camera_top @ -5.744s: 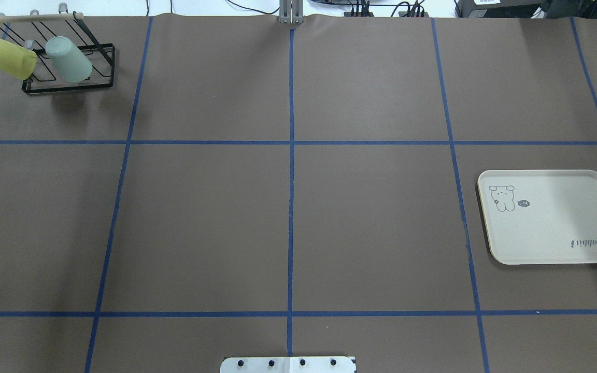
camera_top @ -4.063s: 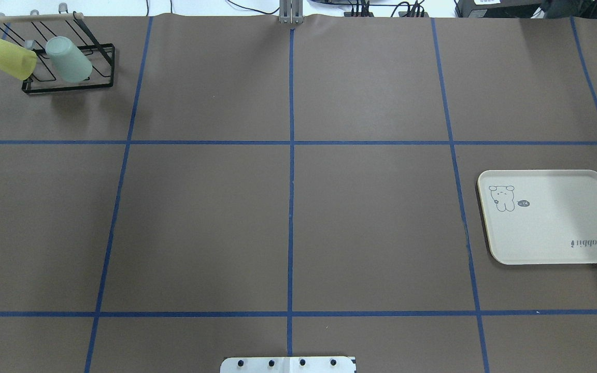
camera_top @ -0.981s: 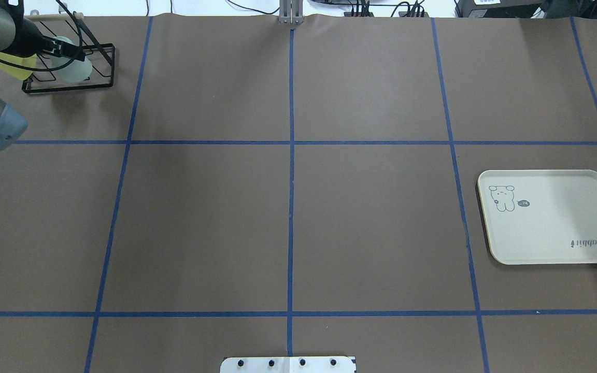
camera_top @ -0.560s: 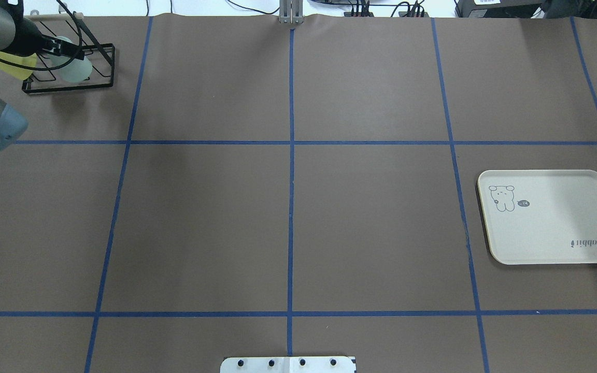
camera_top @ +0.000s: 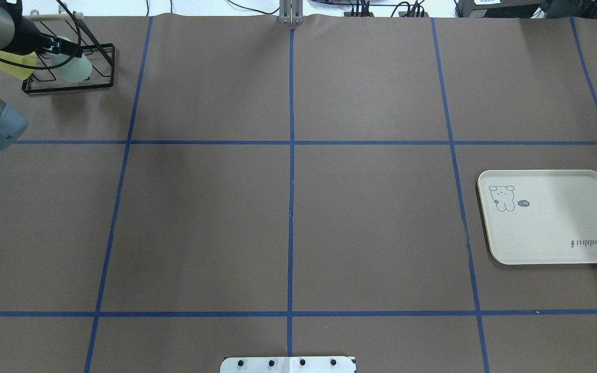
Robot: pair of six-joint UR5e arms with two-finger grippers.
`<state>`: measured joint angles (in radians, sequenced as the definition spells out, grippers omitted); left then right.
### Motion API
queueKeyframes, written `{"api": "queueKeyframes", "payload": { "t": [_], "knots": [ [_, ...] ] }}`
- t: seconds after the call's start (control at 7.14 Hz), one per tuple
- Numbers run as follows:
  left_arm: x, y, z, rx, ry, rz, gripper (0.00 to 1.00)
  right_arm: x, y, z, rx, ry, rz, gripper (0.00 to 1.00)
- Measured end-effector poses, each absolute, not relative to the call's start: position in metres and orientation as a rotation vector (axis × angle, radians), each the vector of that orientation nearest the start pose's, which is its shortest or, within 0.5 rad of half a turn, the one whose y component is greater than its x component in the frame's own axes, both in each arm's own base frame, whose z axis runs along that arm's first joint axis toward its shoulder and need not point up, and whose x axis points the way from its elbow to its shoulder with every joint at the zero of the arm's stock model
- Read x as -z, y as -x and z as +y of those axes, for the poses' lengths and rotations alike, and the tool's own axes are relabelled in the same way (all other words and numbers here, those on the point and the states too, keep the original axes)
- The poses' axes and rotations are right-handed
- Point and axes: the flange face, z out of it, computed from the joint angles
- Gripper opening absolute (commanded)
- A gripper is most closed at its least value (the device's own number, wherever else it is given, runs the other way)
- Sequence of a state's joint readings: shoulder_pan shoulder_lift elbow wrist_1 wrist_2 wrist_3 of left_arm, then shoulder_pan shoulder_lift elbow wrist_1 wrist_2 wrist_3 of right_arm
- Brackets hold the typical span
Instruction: Left arm grabs green cup and hands to right arm on tray
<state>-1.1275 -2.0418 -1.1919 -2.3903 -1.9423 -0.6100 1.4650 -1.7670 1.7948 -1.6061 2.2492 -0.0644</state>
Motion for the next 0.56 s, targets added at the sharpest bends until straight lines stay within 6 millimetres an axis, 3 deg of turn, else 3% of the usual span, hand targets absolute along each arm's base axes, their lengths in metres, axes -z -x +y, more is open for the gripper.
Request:
{"api": "queueKeyframes", "payload": {
  "t": [0.14,0.42,0.56],
  "knots": [
    [-0.4829,-0.2201,-0.6901,-0.016,-0.605,0.751,0.55,-0.6470,-0.0273,-0.4135,0.161,0.022,-0.679,1.00],
    [-0.4813,-0.2200,-0.6899,-0.015,-0.609,0.753,0.17,-0.6472,-0.0273,-0.4132,0.161,0.022,-0.678,1.00],
    [-0.4802,-0.2197,-0.6895,-0.015,-0.611,0.755,0.08,-0.6472,-0.0273,-0.4131,0.161,0.022,-0.678,1.00]
  ]
}}
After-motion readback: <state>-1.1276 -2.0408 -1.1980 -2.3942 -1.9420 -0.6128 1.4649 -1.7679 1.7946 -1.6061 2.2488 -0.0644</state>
